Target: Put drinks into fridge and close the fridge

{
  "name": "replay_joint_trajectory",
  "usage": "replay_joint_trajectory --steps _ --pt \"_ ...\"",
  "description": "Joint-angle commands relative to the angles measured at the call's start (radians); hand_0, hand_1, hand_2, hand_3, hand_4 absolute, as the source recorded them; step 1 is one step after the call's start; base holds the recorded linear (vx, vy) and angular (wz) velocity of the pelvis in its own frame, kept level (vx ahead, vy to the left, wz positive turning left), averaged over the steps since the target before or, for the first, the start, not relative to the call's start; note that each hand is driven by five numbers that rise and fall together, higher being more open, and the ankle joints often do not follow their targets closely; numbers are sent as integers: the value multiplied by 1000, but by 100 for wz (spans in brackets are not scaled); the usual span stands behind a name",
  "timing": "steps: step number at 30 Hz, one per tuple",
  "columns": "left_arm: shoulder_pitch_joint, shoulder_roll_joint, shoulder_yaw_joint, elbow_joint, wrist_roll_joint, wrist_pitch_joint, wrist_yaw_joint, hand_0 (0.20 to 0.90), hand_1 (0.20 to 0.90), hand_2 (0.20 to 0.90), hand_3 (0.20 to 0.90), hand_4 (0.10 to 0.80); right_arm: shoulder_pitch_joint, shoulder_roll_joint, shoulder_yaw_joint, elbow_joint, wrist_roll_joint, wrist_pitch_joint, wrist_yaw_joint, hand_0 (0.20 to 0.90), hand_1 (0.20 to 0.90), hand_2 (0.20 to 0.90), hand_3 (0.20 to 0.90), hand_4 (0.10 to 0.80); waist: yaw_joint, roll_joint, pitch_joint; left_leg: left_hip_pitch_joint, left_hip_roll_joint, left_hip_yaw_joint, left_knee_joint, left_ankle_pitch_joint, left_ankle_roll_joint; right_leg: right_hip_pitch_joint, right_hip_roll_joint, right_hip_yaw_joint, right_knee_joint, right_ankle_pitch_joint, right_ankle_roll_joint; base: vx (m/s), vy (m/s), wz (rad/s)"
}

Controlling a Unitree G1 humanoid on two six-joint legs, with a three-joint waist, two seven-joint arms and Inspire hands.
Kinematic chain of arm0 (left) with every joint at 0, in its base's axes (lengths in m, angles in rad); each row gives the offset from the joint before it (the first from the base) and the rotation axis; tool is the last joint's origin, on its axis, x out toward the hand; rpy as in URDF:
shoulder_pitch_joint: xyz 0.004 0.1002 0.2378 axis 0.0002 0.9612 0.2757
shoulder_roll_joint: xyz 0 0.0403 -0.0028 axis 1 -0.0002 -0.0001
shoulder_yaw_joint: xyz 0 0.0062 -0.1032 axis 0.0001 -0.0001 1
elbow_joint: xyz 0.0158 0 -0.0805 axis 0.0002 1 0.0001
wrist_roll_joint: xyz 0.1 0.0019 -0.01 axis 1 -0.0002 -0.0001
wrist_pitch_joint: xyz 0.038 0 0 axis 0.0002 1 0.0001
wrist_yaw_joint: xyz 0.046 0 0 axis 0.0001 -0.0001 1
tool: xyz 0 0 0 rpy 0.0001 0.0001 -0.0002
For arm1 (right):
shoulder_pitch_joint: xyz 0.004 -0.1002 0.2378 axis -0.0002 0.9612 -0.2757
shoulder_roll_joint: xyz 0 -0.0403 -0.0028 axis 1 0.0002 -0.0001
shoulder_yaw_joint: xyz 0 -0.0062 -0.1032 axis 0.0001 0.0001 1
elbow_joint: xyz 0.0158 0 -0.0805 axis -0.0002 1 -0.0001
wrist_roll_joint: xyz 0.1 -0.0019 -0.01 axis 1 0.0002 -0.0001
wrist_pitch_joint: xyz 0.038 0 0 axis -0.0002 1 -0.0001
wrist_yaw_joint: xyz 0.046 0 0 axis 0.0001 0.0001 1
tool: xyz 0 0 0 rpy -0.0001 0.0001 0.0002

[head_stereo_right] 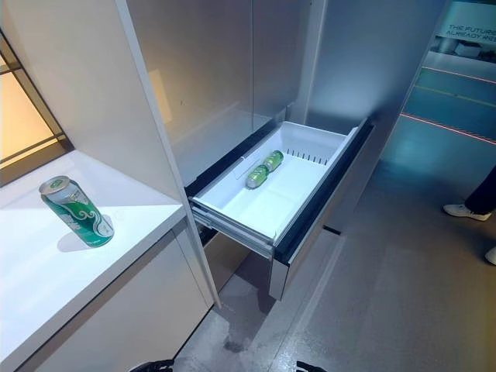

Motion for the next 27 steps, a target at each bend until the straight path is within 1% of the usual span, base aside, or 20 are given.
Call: replay_joint_trajectory --steps 1,9,14,15,16,17,18,21,23,24,25,26,27 --pt "-32 -17 -6 47 -20 -16 -6 900 900 900 900 800 -47 26 21 48 -4 -2 6 900 900 900 900 800 22 -26 2 -38 -51 40 60 -79 10 -38 11 -12 105 -102 31 0 0 0" --pt "-37 -16 3 47 -60 -10 6 900 900 900 900 800 -46 26 23 36 -9 3 8 900 900 900 900 800 21 -29 5 -40 -51 38 60 -77 10 -41 12 -10 108 -103 31 0 0 0" --pt "-38 -17 22 43 -133 -46 42 900 900 900 900 800 -43 26 23 29 -11 3 8 900 900 900 900 800 21 -30 8 -41 -51 34 57 -75 9 -42 11 -11 109 -104 30 0 0 0" --pt "-37 -16 33 37 -139 -74 48 900 900 900 900 800 -42 26 21 27 -12 6 8 900 900 900 900 800 21 -30 8 -42 -52 33 58 -74 8 -42 11 -11 110 -104 31 0 0 0" --pt "-37 -15 33 36 -139 -77 49 900 900 900 900 800 -42 26 21 27 -12 6 8 900 900 900 900 800 21 -30 9 -43 -52 32 58 -74 8 -42 11 -11 110 -104 31 0 0 0" --pt "-38 -12 34 27 -119 -119 58 900 900 900 900 800 -41 25 21 22 -17 9 7 900 900 900 900 800 22 -29 9 -45 -52 31 59 -73 7 -44 11 -12 111 -104 31 0 0 0" --pt "-39 -10 32 23 -118 -124 60 900 900 900 900 800 -41 24 21 22 -18 9 7 900 900 900 900 800 22 -28 9 -46 -51 31 59 -73 7 -44 11 -12 112 -104 31 0 0 0" --pt "-48 1 3 -8 -14 -211 67 900 900 900 900 800 -45 19 24 19 -25 10 7 900 900 900 900 800 22 -24 11 -51 -50 31 61 -71 5 -49 10 -13 114 -104 32 0 0 0" --pt "-63 18 -74 -70 57 -279 44 900 900 900 900 800 -52 9 33 12 -27 16 6 900 900 900 900 800 20 -17 14 -56 -50 30 61 -69 6 -53 11 -12 117 -104 32 -26 35 1" --pt "-71 26 -96 -75 65 -329 19 900 900 900 900 800 -58 5 34 19 -33 14 10 900 900 900 900 800 19 -14 13 -56 -49 31 59 -69 6 -55 11 -12 117 -105 32 0 0 0" --pt "-74 29 -101 -74 77 -349 6 900 900 900 900 800 -61 3 33 23 -36 12 13 900 900 900 900 800 19 -14 12 -57 -49 32 59 -69 7 -56 11 -13 117 -105 32 0 0 0" --pt "-83 38 -122 -79 87 -328 -11 900 900 900 900 800 -68 -5 33 36 -42 5 22 900 900 900 900 800 17 -11 12 -55 -48 35 57 -69 7 -56 12 -13 117 -105 32 0 0 0" --pt "-94 46 -148 -94 73 -344 -56 900 900 900 900 800 -74 -13 38 45 -44 0 27 900 900 900 900 800 15 -6 13 -54 -47 37 55 -68 7 -55 12 -13 116 -106 32 2 50 2"
